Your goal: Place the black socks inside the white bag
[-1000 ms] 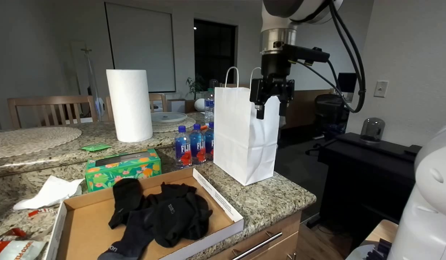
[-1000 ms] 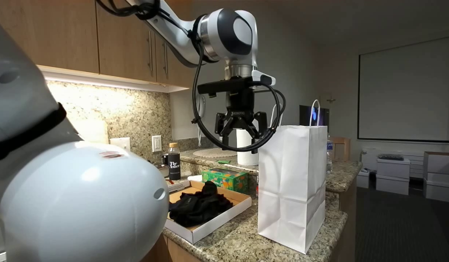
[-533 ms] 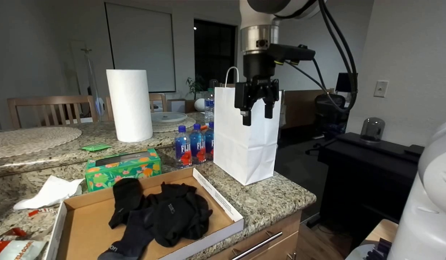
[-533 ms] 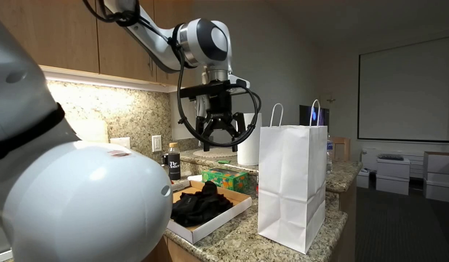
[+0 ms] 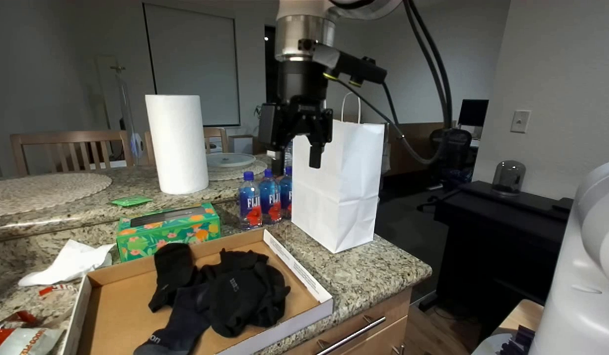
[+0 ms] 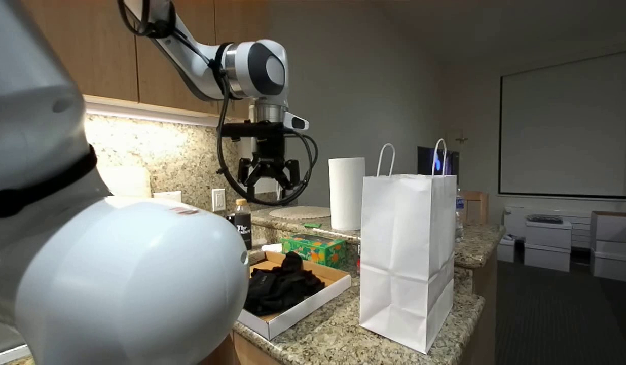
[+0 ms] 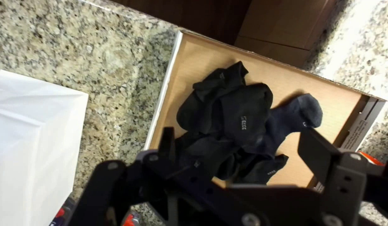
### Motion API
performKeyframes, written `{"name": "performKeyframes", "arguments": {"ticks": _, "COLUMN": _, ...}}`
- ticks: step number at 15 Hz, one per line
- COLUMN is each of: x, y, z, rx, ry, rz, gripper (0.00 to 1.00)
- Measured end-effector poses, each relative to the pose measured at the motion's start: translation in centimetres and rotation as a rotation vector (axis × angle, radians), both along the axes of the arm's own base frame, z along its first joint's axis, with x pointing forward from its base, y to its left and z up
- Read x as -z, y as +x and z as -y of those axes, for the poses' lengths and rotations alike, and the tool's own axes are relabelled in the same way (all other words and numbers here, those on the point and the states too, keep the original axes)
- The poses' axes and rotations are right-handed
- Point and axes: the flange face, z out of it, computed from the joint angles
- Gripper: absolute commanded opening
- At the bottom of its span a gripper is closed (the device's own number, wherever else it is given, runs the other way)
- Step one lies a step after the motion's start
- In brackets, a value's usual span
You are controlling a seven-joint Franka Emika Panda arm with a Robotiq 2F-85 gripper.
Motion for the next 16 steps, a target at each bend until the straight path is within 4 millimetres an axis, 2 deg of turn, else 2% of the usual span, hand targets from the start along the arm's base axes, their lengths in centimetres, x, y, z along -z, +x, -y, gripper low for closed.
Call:
{"name": "performKeyframes", "arguments": {"ticks": 3, "x": 0.7, "y": 1.0, "z": -2.1, "rx": -0.027, "ry": -0.001, "rz": -0.007, "gripper": 1.0}}
{"name": "performKeyframes", "arguments": {"ticks": 12, "x": 1.1, "y": 1.5, "z": -2.4, "rx": -0.02, "ry": -0.009, "rz": -0.008, "gripper": 1.0}}
{"name": "performKeyframes", "arguments": {"ticks": 16, "x": 2.4, "y": 2.7, "z": -4.9, "rx": -0.041, "ry": -0.007, "rz": 0.008, "gripper": 1.0}}
